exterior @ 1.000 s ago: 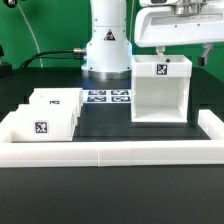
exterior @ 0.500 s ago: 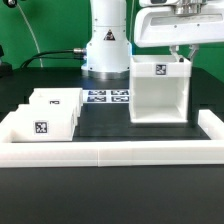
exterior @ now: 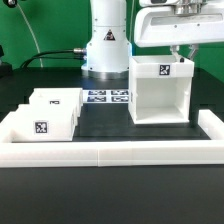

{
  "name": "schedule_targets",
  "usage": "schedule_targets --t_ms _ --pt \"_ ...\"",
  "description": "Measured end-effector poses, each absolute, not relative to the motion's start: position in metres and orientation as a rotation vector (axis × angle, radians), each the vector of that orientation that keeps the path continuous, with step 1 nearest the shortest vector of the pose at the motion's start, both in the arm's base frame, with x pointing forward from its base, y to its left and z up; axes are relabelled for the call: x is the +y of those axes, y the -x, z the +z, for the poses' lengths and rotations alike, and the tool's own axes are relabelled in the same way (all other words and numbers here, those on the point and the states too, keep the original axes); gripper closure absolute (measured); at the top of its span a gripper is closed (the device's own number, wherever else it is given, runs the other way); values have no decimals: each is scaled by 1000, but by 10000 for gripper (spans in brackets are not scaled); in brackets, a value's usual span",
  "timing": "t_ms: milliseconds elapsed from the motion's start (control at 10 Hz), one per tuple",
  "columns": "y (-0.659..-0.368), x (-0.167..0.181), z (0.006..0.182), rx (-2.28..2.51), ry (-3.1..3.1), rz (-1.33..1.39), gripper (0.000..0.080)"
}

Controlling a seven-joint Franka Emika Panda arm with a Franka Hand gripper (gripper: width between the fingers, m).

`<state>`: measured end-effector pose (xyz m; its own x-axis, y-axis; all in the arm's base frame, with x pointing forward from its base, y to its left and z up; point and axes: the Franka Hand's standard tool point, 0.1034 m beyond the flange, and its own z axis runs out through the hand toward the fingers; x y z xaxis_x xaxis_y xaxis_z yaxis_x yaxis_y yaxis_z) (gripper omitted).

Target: Assemble drawer

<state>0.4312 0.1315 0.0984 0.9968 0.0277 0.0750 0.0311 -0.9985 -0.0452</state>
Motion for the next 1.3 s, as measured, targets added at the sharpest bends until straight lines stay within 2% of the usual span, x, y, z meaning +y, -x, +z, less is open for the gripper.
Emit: schedule_targets --t_ms 200,900,1300 --pt "-432 131 98 -52 3093 -116 762" --pt "-520 108 99 -222 3064 -249 762" --pt "-521 112 100 -9 3052 -249 762"
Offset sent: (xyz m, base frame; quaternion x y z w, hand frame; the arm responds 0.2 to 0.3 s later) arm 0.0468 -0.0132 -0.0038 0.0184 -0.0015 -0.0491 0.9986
